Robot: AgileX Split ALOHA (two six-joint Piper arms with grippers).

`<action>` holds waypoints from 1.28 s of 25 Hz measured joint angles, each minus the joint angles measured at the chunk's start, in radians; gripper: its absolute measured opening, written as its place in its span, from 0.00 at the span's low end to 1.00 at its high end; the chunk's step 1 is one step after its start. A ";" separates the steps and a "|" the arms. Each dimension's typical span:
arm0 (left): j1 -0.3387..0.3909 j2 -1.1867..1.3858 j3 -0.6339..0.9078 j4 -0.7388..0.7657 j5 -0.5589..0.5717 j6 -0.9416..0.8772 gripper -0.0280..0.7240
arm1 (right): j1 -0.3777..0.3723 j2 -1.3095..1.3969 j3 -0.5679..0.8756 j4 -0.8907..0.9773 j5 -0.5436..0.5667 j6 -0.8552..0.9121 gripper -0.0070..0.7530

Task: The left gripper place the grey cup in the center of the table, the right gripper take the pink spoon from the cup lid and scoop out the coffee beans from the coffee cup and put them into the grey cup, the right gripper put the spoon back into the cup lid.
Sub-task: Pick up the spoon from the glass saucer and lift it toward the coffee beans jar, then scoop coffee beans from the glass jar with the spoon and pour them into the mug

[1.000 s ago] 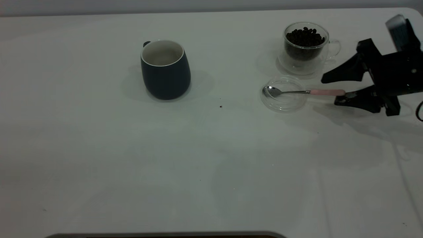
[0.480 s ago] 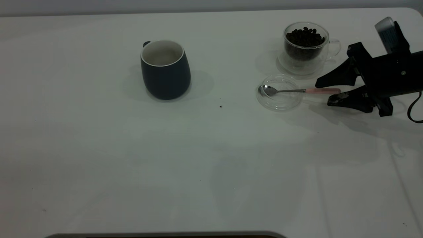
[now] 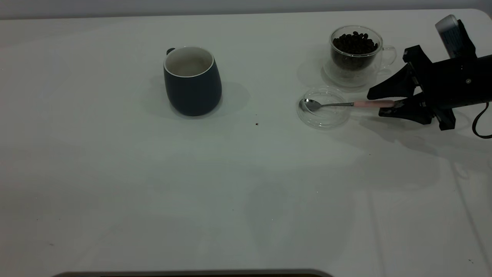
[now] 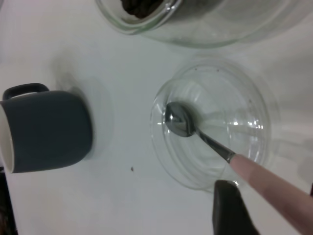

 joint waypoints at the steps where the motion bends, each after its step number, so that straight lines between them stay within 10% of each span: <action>1: 0.000 0.000 0.000 0.000 0.000 0.000 0.82 | 0.000 0.000 0.000 0.000 0.006 0.000 0.52; 12: 0.000 0.000 0.000 0.000 0.000 0.000 0.82 | 0.000 0.000 0.000 -0.001 0.080 -0.001 0.16; 32: 0.000 0.000 0.000 0.000 0.000 -0.001 0.82 | -0.025 -0.345 0.149 -0.024 -0.009 -0.066 0.16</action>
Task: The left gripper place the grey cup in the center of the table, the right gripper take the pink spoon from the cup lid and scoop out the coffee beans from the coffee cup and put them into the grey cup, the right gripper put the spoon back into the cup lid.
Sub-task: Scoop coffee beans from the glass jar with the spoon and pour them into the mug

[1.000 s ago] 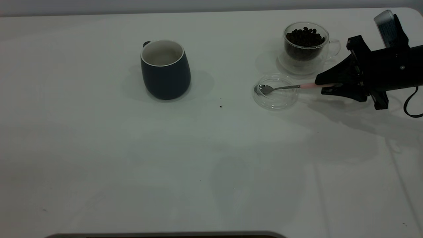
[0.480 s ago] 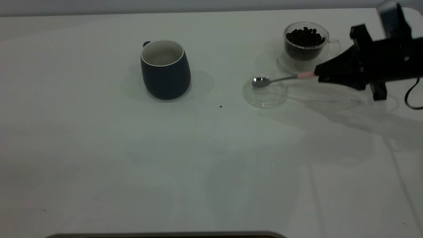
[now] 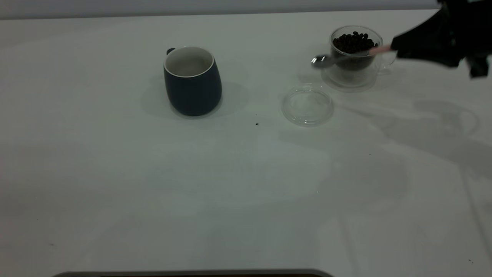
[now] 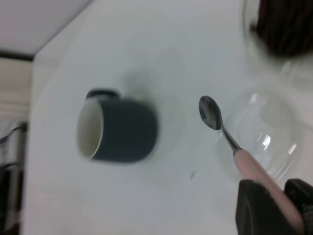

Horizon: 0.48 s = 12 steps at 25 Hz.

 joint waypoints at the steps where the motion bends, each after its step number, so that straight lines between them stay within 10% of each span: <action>1: 0.000 0.000 0.000 0.000 0.000 0.000 0.82 | 0.000 -0.017 -0.011 0.001 -0.021 -0.006 0.16; 12: 0.000 0.000 0.000 0.000 0.000 0.000 0.82 | -0.039 -0.040 -0.176 -0.221 -0.196 0.099 0.16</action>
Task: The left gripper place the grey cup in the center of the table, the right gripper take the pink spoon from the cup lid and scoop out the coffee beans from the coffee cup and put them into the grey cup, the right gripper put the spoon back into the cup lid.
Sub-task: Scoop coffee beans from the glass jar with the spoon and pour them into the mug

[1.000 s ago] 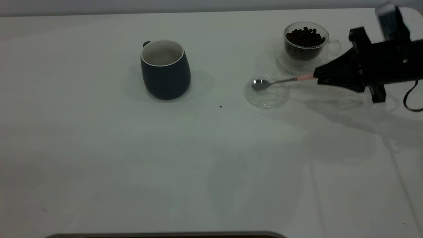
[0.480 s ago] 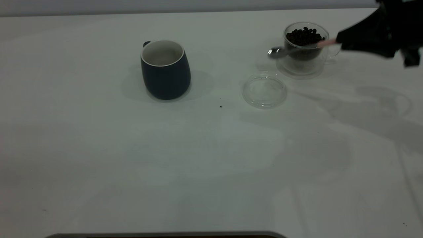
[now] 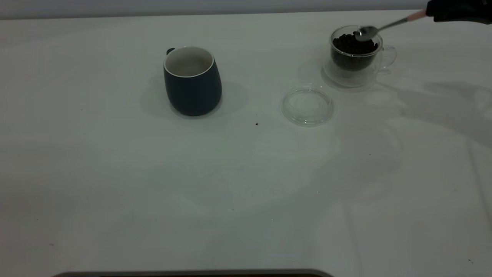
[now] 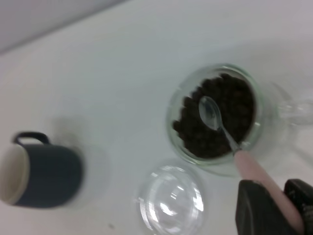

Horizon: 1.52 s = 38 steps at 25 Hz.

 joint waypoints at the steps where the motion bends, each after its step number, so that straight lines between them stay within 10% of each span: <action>1: 0.000 0.000 0.000 0.000 0.000 0.000 0.82 | 0.003 0.000 -0.004 -0.021 -0.014 0.005 0.16; 38: 0.000 0.000 0.000 0.000 0.000 0.001 0.82 | -0.033 0.145 -0.051 0.029 0.112 0.119 0.16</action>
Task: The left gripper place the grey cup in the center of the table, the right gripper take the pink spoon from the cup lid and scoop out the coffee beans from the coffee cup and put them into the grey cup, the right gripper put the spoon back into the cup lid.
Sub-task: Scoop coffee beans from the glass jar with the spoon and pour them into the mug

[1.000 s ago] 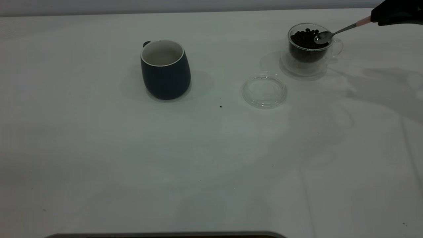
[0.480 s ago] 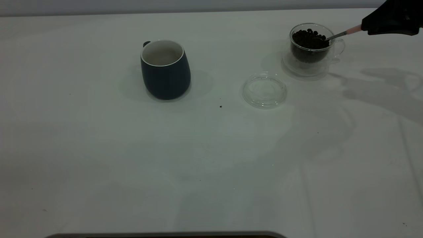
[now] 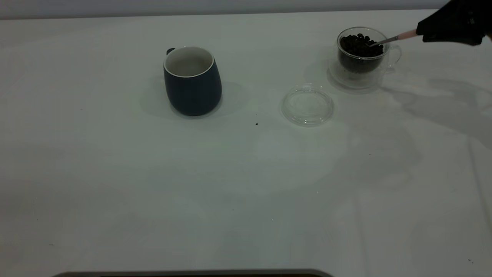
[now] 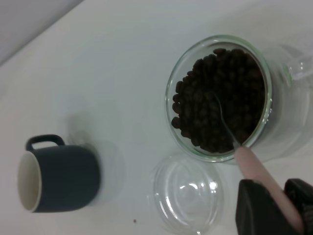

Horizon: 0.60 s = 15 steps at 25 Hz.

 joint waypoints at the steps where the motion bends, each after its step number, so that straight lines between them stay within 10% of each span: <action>1: 0.000 0.000 0.000 0.000 0.000 0.000 0.82 | -0.006 0.011 0.000 0.016 0.018 -0.005 0.16; 15: 0.000 0.000 0.000 0.000 0.000 -0.001 0.82 | -0.084 0.156 -0.002 0.153 0.219 -0.043 0.16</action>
